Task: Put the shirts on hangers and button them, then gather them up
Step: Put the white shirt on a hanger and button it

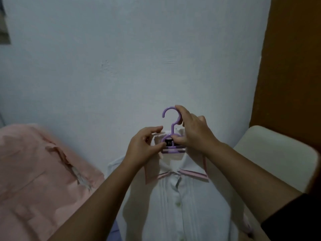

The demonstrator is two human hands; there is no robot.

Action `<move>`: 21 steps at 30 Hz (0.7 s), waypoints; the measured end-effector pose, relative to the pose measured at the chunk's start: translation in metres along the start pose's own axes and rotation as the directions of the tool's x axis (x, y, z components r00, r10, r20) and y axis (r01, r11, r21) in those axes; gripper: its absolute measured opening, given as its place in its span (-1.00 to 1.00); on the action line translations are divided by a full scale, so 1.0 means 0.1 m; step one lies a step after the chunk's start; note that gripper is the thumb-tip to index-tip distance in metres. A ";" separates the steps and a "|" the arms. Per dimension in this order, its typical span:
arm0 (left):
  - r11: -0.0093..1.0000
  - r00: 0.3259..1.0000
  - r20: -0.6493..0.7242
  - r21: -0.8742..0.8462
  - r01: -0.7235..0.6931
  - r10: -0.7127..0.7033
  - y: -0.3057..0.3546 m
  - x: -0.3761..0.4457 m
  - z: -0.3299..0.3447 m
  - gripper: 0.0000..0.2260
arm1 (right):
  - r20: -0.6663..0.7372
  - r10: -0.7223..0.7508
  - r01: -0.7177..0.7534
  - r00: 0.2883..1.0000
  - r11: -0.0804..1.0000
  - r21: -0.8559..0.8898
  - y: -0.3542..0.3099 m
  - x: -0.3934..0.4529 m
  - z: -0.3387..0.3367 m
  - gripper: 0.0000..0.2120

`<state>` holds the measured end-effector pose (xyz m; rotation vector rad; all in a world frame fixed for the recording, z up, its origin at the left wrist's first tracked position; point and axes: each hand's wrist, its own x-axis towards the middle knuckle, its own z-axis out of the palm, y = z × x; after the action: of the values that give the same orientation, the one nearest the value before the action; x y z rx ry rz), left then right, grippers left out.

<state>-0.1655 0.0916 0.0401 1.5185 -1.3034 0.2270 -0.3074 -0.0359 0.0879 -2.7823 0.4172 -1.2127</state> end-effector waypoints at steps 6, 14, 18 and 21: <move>0.949 0.964 0.061 0.169 -0.266 0.259 0.53 0.13 -0.28 -0.45 | -0.140 -0.073 0.061 0.988 0.994 -0.092 -0.23 0.19 -0.65 -0.20; 0.736 0.874 0.091 0.502 -0.455 0.478 1.17 0.44 -0.51 -0.26 | -0.219 -0.149 0.121 0.964 0.983 -0.135 -0.50 0.38 -1.32 -0.19; 0.617 0.792 0.054 0.596 -0.514 0.608 1.33 0.55 -0.56 -0.30 | -0.239 -0.156 0.133 0.958 0.985 -0.109 -0.57 0.39 -1.45 -0.18; 0.614 0.781 0.031 0.599 -0.515 0.624 1.36 0.57 -0.58 -0.36 | -0.219 -0.124 0.124 0.968 0.992 -0.012 -0.59 0.39 -1.44 -0.15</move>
<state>-0.2254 0.1266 0.1826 1.4530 -1.6286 1.2682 -0.3740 0.0157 0.2244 -2.7182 0.2589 -1.5555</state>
